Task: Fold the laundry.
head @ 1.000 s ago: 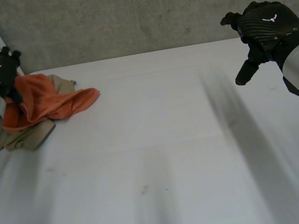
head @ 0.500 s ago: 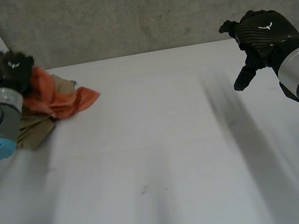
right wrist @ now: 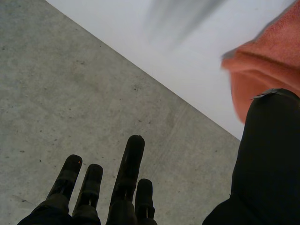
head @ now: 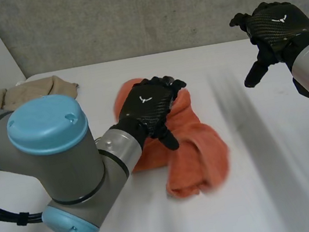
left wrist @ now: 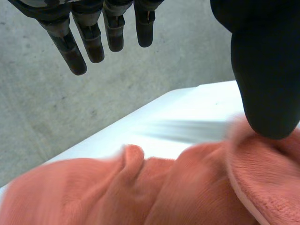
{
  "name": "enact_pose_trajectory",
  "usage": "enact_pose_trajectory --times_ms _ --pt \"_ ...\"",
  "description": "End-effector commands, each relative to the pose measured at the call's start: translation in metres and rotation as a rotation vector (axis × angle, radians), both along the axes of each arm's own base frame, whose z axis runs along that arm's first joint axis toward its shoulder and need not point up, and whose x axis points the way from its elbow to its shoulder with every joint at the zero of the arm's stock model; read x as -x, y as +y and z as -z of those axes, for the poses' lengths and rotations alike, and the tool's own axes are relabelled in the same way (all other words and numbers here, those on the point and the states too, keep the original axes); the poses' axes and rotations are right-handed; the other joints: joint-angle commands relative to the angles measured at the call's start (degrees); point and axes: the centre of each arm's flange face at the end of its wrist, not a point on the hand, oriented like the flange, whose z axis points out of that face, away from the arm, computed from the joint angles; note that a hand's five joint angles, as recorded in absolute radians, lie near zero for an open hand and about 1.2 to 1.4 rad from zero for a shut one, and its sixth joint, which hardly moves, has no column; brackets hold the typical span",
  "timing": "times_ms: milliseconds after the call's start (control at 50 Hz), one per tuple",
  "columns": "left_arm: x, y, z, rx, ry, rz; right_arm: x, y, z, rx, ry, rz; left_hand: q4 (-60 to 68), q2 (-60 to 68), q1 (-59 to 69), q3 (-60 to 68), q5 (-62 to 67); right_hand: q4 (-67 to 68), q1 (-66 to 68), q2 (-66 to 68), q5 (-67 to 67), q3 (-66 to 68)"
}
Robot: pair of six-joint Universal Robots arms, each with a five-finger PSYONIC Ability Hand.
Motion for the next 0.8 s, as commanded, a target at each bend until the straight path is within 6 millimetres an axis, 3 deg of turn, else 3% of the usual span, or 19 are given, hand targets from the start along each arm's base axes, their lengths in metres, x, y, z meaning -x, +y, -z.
enact_pose_trajectory --times_ms 20,120,200,280,460,640,720,800 --pt "-0.031 -0.03 -0.017 0.023 0.006 -0.111 -0.001 -0.001 0.003 -0.001 0.021 -0.006 -0.6 -0.6 -0.4 -1.2 -1.2 -3.6 -1.4 -37.7 -3.9 -2.5" --pt "-0.051 -0.036 -0.01 -0.008 -0.017 -0.166 -0.004 0.0 0.01 0.022 0.124 -0.02 -0.2 -0.3 -0.1 -0.9 -0.9 -3.6 -1.4 -37.7 -3.9 -2.5" --pt "-0.058 -0.027 0.002 -0.05 -0.047 -0.169 -0.007 -0.005 0.03 0.008 0.243 -0.035 1.3 1.2 1.5 0.7 0.7 -3.6 -1.4 -37.7 -3.9 -2.5" --pt "-0.059 -0.02 0.012 -0.076 -0.067 -0.164 -0.008 -0.005 0.05 -0.024 0.377 -0.056 3.3 3.2 3.5 2.7 2.7 -3.6 -1.4 -37.7 -3.9 -2.5" --pt "-0.048 -0.021 0.041 -0.132 -0.113 -0.136 -0.013 0.008 0.065 -0.109 0.417 -0.104 6.0 5.9 6.2 5.4 5.4 -1.5 0.7 -35.6 -1.8 -0.4" --pt "-0.037 -0.037 0.067 -0.161 -0.14 -0.135 -0.021 0.044 0.086 -0.27 0.417 -0.196 10.2 10.1 10.4 9.6 9.6 0.9 3.0 -33.3 0.6 1.9" --pt "-0.032 -0.045 0.073 -0.15 -0.15 -0.137 -0.033 0.078 0.096 -0.319 0.395 -0.294 19.9 19.9 20.1 19.3 19.3 2.7 4.9 -31.4 2.4 3.8" --pt "-0.027 -0.052 0.083 -0.135 -0.18 -0.127 -0.041 0.099 0.101 -0.303 0.38 -0.338 34.9 34.8 35.1 34.3 34.3 2.7 4.9 -31.4 2.4 3.8"
